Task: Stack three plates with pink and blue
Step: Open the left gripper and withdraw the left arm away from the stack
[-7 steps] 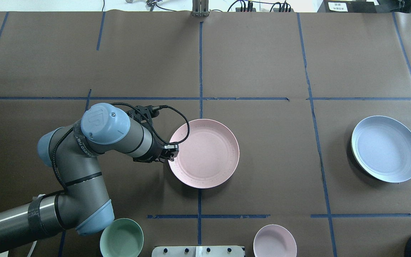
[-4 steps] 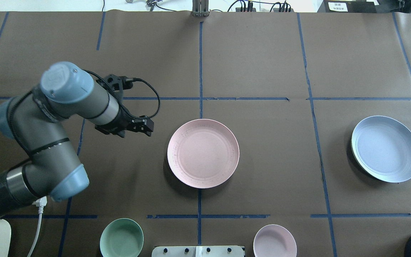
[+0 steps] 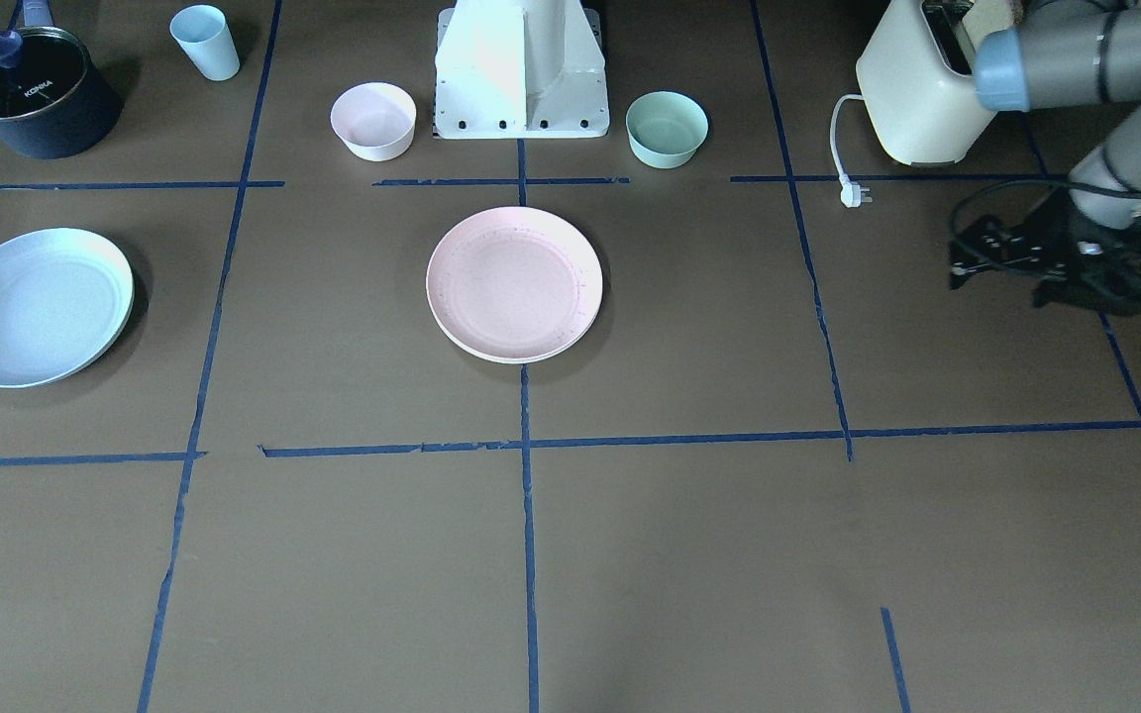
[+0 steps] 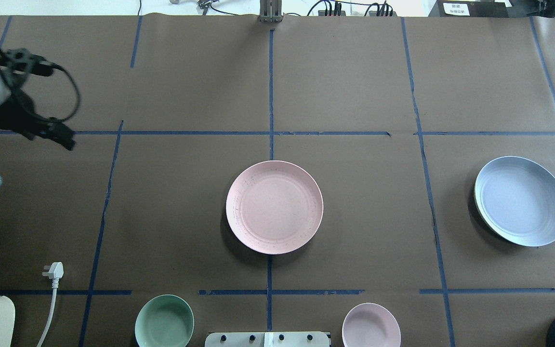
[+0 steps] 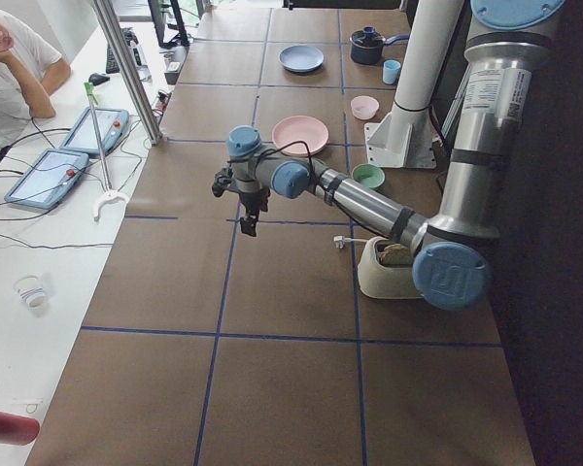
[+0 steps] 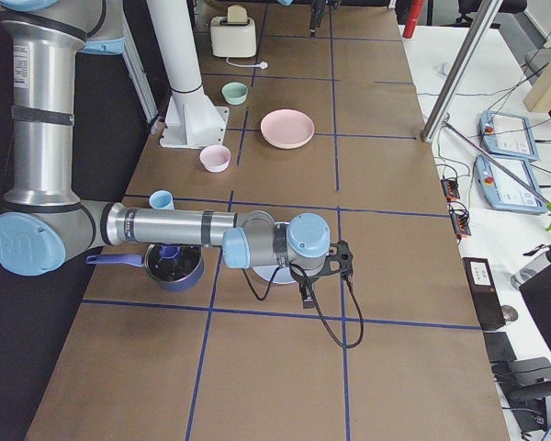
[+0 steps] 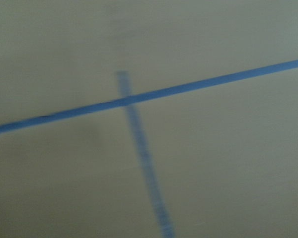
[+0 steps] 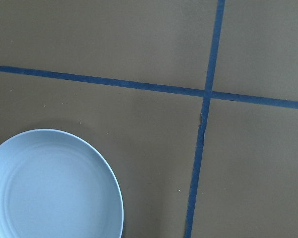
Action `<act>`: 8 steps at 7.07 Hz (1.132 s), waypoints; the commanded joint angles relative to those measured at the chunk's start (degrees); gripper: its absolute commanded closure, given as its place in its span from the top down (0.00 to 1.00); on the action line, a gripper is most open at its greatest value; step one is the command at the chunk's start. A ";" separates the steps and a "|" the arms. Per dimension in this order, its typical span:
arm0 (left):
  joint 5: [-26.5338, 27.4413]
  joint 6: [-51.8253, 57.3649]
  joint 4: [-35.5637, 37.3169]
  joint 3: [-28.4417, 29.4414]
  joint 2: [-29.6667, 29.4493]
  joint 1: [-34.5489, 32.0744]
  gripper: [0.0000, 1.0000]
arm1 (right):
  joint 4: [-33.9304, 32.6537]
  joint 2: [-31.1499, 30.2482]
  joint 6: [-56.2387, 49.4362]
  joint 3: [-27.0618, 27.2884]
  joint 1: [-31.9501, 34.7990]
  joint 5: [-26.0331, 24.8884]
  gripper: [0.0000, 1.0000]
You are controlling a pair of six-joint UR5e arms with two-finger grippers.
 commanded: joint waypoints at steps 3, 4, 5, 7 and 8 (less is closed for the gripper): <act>-4.55 19.14 -0.04 0.21 20.82 -22.04 1.00 | 0.16 1.19 11.44 2.18 -3.85 -0.24 1.00; -4.55 19.05 -0.22 1.17 21.20 -22.33 1.00 | 1.38 1.10 14.26 2.00 -6.92 -1.03 1.00; -4.64 19.05 -0.30 1.26 21.03 -22.34 1.00 | 8.26 0.23 19.94 0.61 -9.38 -2.69 1.00; -4.64 17.57 -0.74 1.00 20.68 -22.34 1.00 | 31.40 -0.66 36.87 -7.96 -15.71 -4.89 0.99; -4.64 16.60 -0.83 0.74 20.68 -22.34 1.00 | 40.32 -0.57 41.57 -12.89 -18.26 -6.12 0.99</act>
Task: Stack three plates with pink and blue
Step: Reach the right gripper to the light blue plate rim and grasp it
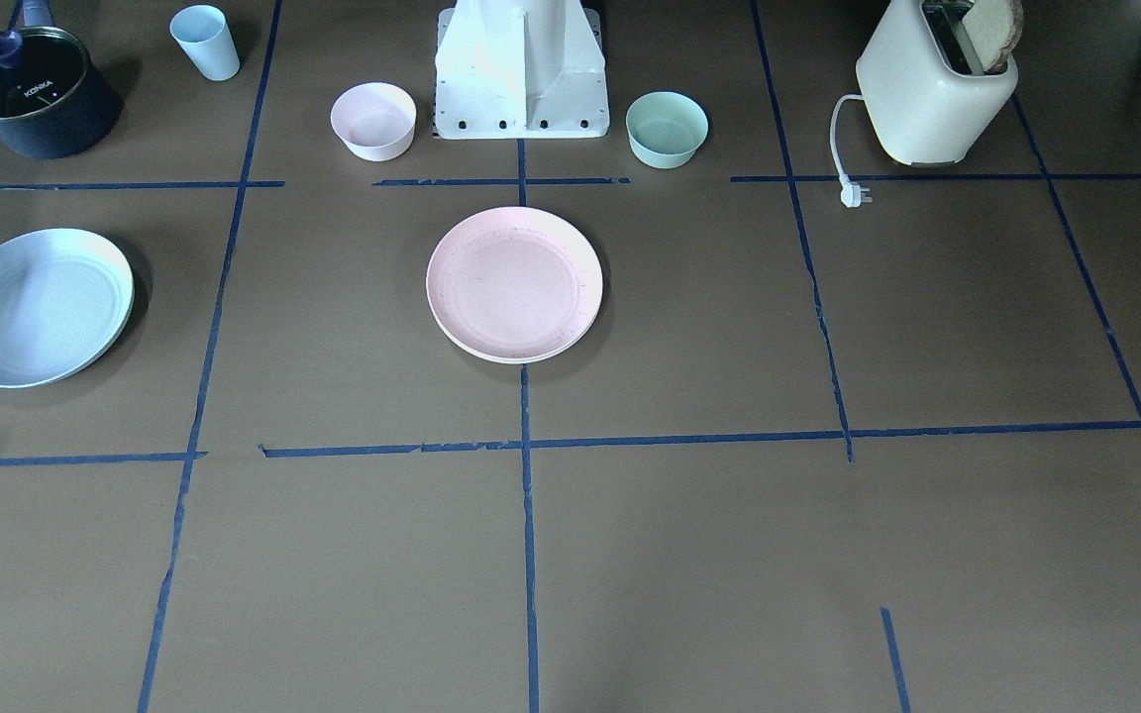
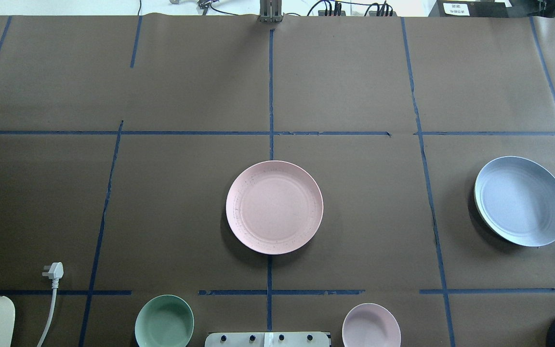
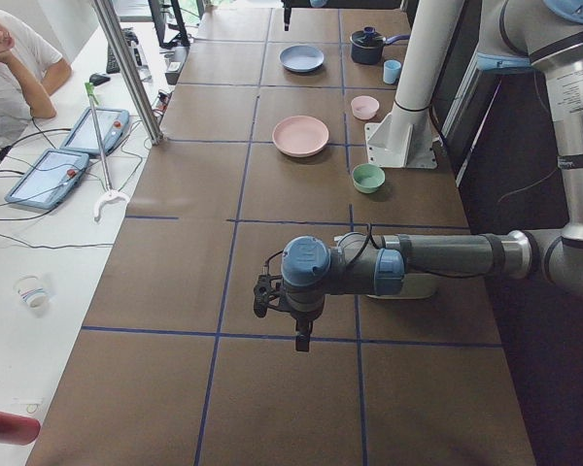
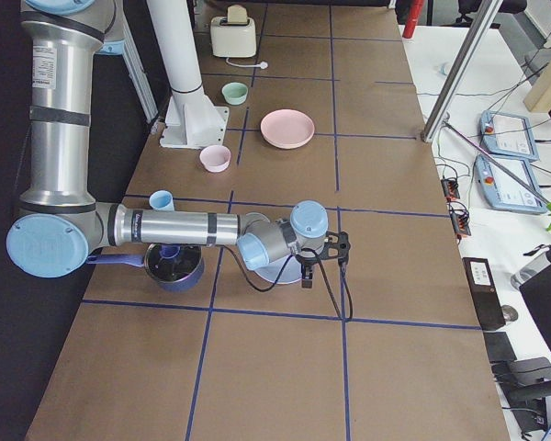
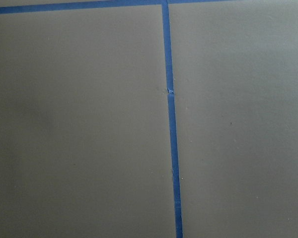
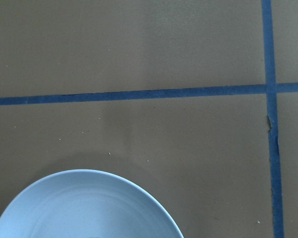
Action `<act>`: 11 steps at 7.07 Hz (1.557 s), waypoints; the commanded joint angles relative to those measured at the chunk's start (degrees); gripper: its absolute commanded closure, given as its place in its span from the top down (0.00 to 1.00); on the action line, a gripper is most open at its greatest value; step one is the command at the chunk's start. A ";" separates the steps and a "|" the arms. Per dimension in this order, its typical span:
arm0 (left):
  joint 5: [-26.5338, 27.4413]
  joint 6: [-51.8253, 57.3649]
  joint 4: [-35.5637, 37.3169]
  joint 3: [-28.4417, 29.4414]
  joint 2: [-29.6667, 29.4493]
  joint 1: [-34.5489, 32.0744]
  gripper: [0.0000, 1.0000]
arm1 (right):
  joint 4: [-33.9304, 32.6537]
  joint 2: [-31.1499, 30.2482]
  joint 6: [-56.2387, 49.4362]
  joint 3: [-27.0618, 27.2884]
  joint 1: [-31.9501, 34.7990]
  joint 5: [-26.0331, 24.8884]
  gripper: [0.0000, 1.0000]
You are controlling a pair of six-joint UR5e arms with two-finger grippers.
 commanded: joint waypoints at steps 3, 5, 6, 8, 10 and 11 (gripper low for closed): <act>0.00 -1.25 -0.19 -0.68 -0.14 -0.04 1.00 | 21.36 -3.39 9.27 -10.69 -6.66 -1.47 0.59; 0.00 -1.25 -0.19 -0.77 -0.14 -0.04 1.00 | 21.45 -4.63 8.83 -9.20 -6.75 -1.37 0.02; 0.00 -1.25 -0.19 -0.77 -0.14 -0.04 1.00 | 21.45 -4.81 9.27 -8.49 -6.75 -1.29 0.00; 0.00 -1.16 -0.19 -0.60 -0.05 -0.04 1.00 | 21.36 -4.72 9.79 -7.79 -6.75 -1.11 0.00; 0.00 -1.16 -0.19 -0.42 -0.05 -0.04 1.00 | 20.57 -4.20 16.08 -1.58 -6.66 3.08 0.00; 0.00 -1.16 -0.19 -0.25 -0.05 -0.04 1.00 | 20.48 -3.50 21.70 2.20 -7.27 3.37 0.00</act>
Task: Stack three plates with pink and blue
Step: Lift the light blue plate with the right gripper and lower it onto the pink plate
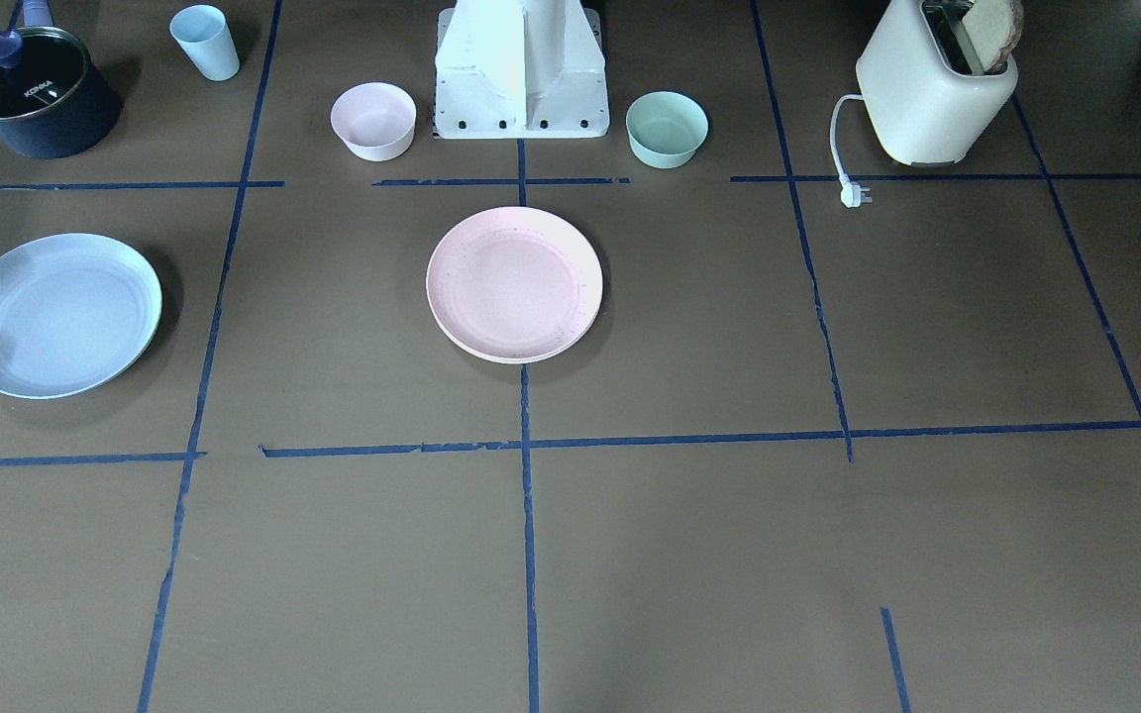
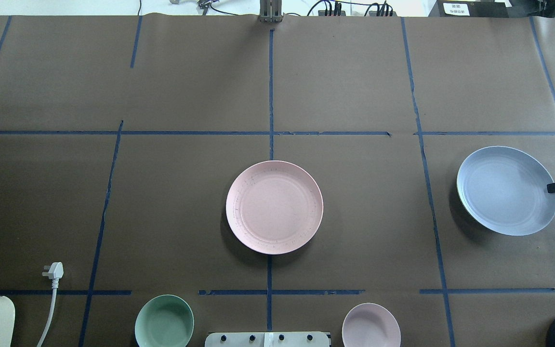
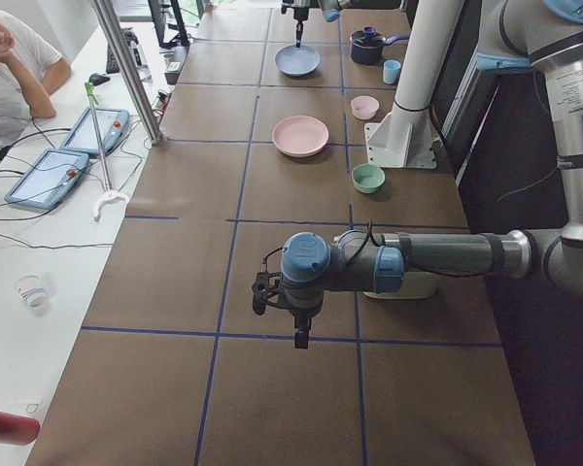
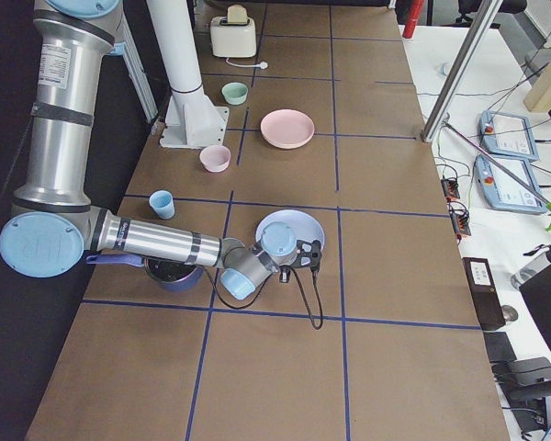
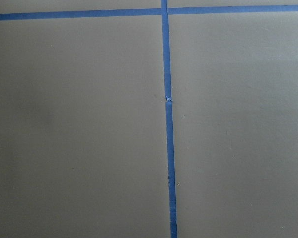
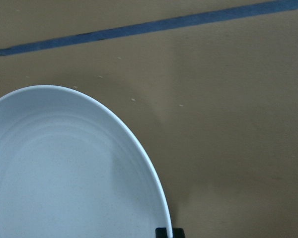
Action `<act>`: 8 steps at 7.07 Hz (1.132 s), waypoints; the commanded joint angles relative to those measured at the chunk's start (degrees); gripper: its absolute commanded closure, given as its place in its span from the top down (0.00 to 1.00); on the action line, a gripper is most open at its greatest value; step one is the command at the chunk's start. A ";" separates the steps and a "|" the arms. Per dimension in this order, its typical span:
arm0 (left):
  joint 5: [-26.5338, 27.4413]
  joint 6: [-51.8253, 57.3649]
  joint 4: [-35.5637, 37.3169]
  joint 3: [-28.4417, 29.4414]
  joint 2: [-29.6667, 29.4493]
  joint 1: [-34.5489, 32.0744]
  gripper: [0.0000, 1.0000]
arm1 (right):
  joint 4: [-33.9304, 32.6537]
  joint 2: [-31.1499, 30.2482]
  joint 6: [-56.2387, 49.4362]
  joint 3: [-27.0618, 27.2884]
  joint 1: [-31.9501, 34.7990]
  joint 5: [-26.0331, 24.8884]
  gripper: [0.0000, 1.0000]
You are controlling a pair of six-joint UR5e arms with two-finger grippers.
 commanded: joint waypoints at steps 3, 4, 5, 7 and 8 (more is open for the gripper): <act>0.00 -0.09 0.00 0.26 -0.08 0.00 1.00 | -5.19 12.02 28.23 13.10 -10.50 -0.89 0.00; 0.00 -0.09 0.00 0.26 -0.17 0.00 1.00 | -10.53 15.10 31.60 16.88 -14.80 -5.43 0.00; 0.00 -0.09 0.00 0.26 -0.34 0.00 1.00 | -18.94 19.40 32.77 20.22 -18.85 -10.70 0.00; 0.00 -0.70 0.00 0.26 -0.61 0.00 1.00 | -29.54 26.54 34.43 21.40 -29.29 -23.34 0.00; 0.00 -0.96 0.00 0.26 -0.61 0.09 1.00 | -29.83 28.65 37.75 20.79 -34.65 -28.37 0.00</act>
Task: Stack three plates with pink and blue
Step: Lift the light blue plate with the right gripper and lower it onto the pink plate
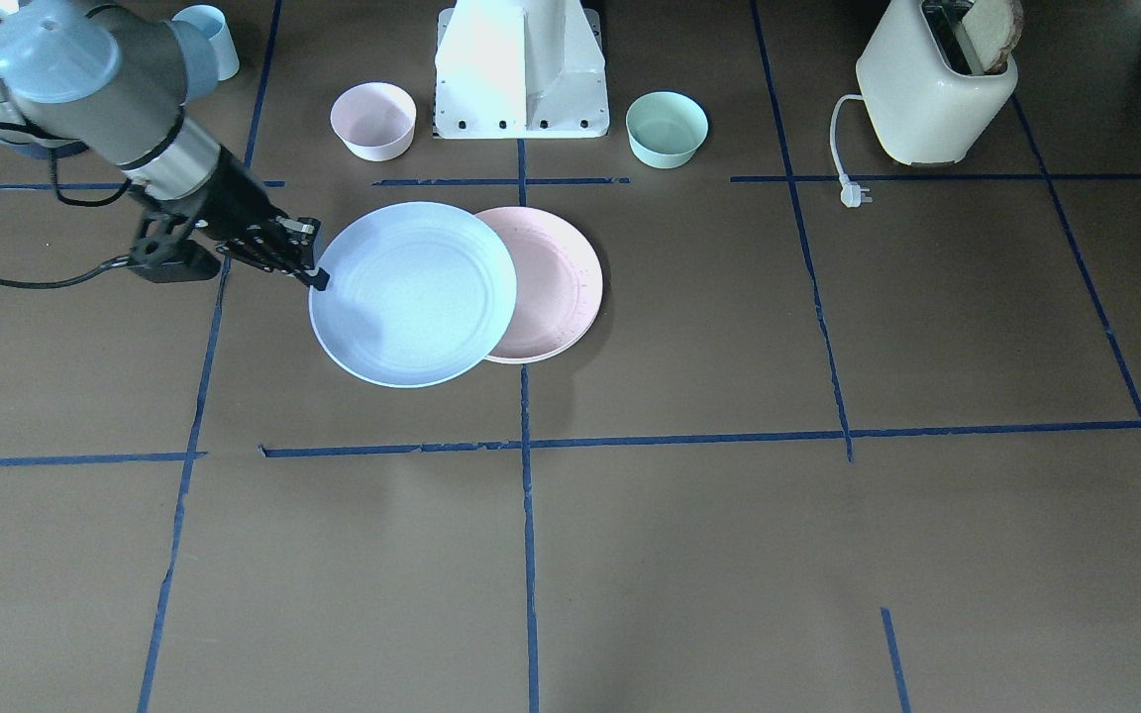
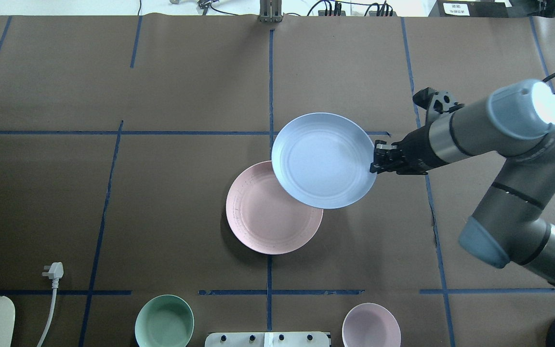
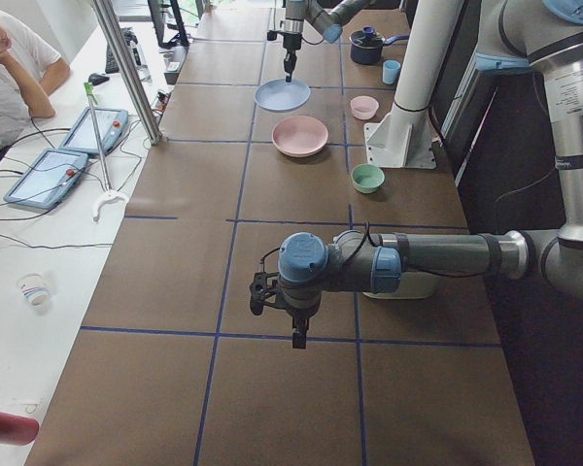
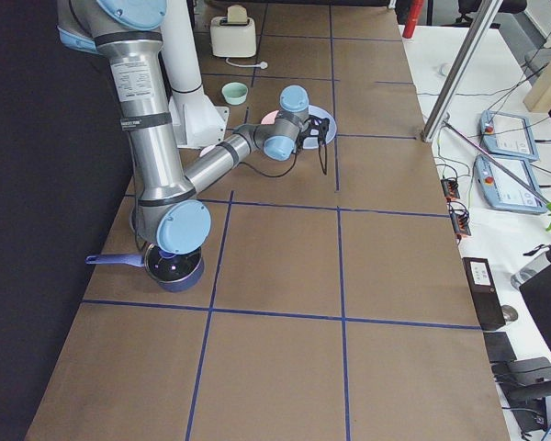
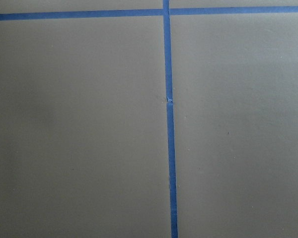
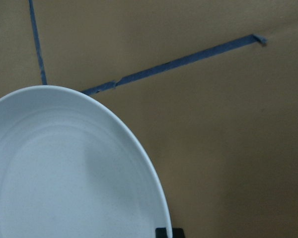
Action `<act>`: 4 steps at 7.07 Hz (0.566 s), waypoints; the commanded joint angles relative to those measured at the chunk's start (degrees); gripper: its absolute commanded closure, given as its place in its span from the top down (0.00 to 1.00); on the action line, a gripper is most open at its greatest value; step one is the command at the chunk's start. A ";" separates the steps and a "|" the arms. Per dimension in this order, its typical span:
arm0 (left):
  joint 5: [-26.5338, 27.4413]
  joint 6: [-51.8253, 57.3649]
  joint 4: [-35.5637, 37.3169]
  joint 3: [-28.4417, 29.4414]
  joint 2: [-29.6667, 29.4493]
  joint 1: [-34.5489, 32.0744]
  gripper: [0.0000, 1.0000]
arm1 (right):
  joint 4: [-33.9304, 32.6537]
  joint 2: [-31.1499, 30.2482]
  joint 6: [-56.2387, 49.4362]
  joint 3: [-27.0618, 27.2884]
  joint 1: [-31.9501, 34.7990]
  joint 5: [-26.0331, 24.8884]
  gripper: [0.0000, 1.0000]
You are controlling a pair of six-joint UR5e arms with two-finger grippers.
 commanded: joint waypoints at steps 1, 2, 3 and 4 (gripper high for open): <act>0.00 -0.46 0.00 0.00 -0.05 0.07 1.00 | -2.41 3.51 3.92 -0.27 -10.28 -11.38 0.00; 0.00 -0.46 0.00 0.09 -0.05 0.07 1.00 | -2.41 3.94 4.97 -0.45 -12.93 -13.69 0.00; 0.00 -0.46 0.00 0.18 -0.05 0.07 1.00 | -2.41 3.95 4.89 -0.62 -13.56 -14.58 0.00; 0.00 -0.46 0.09 0.26 -0.05 0.07 1.00 | -2.41 3.86 4.80 -0.80 -13.57 -14.59 0.00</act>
